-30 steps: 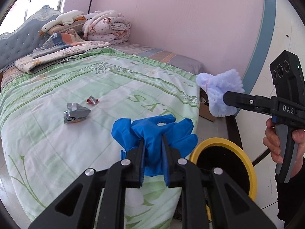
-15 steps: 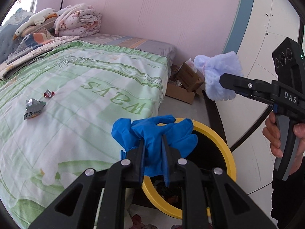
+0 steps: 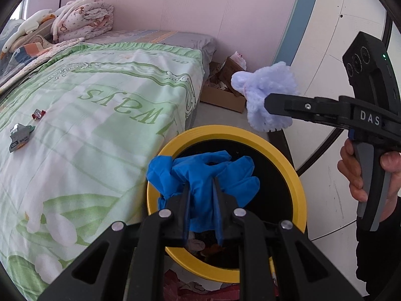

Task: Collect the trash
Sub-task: 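Carry the blue gloves and white mesh puff over the yellow-rimmed bin with both tools, then open both tools to drop the gloves and mesh puff into the bin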

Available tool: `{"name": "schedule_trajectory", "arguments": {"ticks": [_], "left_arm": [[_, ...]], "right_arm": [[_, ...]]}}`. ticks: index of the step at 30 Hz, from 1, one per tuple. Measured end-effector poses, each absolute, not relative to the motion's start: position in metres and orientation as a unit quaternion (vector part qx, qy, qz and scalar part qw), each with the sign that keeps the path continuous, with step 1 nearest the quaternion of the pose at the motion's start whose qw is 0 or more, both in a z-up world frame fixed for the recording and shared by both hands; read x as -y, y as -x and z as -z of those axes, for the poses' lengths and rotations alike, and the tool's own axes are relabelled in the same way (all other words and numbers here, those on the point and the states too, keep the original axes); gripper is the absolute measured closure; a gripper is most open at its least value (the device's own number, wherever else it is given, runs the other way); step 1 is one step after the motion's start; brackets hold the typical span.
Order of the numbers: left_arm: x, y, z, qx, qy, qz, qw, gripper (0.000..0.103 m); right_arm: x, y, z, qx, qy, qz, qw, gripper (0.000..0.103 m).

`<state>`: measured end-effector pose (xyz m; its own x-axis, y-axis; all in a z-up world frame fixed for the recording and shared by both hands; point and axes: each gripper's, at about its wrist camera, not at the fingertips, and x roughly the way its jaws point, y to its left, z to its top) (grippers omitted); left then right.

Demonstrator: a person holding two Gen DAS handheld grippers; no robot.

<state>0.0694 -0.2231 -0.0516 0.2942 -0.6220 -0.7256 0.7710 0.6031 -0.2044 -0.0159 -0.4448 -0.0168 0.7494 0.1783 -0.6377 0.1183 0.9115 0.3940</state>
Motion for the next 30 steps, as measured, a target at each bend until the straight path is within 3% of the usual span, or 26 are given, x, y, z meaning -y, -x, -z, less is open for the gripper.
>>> {"name": "schedule_trajectory", "arguments": {"ticks": [7, 16, 20, 24, 30], "left_arm": [[0.232, -0.065, 0.061, -0.416, -0.105, 0.441, 0.788, 0.088], [0.233, -0.065, 0.061, -0.417, -0.104, 0.442, 0.787, 0.080], [0.230, -0.062, 0.057, -0.414, -0.097, 0.446, 0.788, 0.068], [0.225, -0.062, 0.051, -0.405, -0.085, 0.447, 0.793, 0.043], [0.217, -0.071, 0.043, -0.396, -0.076, 0.438, 0.804, 0.034]], "right_arm": [[0.454, 0.016, 0.037, -0.370, -0.230, -0.010, 0.900, 0.047], [0.460, 0.017, 0.042, -0.371, -0.242, -0.006, 0.897, 0.041], [0.464, 0.021, 0.037, -0.360, -0.242, 0.003, 0.901, 0.039], [0.473, 0.024, 0.030, -0.345, -0.244, 0.015, 0.906, 0.038], [0.480, 0.022, 0.022, -0.331, -0.245, 0.022, 0.911, 0.034]]}}
